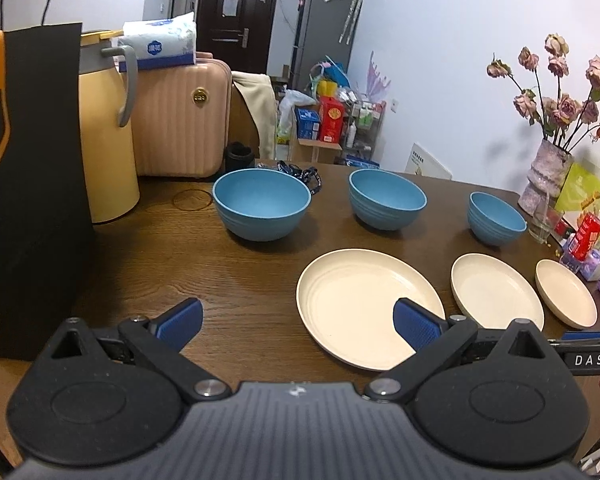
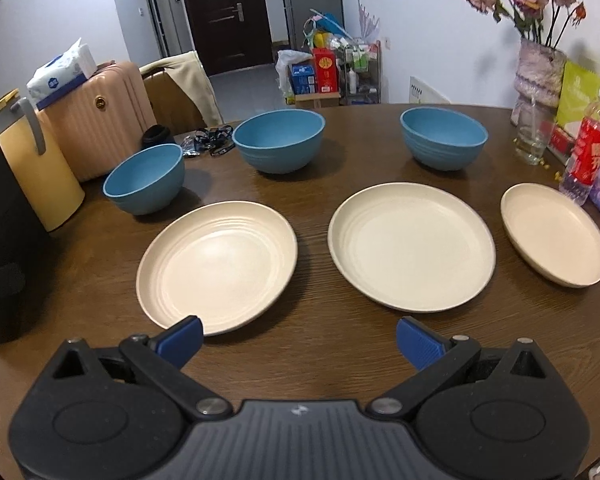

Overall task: Organize plates and bowls
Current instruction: 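Move both grippers forward toward the rim of a cream plate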

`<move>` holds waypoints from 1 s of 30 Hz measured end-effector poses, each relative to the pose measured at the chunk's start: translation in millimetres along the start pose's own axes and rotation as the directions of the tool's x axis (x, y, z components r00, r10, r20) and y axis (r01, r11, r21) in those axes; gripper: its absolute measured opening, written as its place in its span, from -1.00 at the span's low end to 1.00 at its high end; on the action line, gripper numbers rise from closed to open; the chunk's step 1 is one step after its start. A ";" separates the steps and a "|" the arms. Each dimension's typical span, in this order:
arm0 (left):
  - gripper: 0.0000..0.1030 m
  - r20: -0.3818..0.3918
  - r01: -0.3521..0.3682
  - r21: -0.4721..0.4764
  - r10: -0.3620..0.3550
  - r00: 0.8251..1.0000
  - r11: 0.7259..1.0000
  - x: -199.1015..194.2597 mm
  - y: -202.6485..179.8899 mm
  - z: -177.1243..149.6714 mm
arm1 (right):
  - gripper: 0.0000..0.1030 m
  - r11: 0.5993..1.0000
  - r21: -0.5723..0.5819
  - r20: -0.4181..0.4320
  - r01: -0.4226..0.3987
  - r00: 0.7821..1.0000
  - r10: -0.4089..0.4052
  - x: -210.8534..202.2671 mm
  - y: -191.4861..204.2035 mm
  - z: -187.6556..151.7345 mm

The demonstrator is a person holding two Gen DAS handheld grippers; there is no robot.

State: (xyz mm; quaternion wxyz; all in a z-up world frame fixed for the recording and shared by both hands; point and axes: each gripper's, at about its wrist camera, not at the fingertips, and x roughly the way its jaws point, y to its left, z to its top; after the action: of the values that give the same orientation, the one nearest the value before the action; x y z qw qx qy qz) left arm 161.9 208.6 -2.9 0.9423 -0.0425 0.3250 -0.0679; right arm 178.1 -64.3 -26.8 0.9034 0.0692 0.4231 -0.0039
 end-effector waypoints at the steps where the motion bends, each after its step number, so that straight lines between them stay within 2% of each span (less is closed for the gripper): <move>1: 1.00 -0.004 -0.003 0.003 0.003 1.000 1.000 2.4 0.9 1.1 | 1.00 1.000 0.004 -0.006 -0.001 1.000 0.001 2.4 1.9 1.0; 8: 1.00 -0.030 -0.004 -0.034 0.003 1.000 0.999 23.9 2.3 12.7 | 1.00 1.000 0.000 -0.056 -0.019 0.998 0.019 19.9 7.4 12.8; 19: 1.00 -0.082 -0.013 -0.024 0.011 0.997 1.000 57.6 -5.6 28.8 | 1.00 1.000 0.003 -0.123 0.019 0.992 -0.019 55.4 9.0 30.0; 30: 1.00 -0.188 -0.062 -0.055 0.051 0.981 0.997 108.1 -4.1 32.4 | 1.00 0.999 0.010 -0.189 0.033 0.981 -0.030 95.4 10.8 36.0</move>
State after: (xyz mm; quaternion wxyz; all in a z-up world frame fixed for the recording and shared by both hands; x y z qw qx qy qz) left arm 265.8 188.9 -42.6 0.9077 -0.0551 0.4146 -0.0349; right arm 267.6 -53.3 -75.7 0.8586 0.0682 0.5079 -0.0143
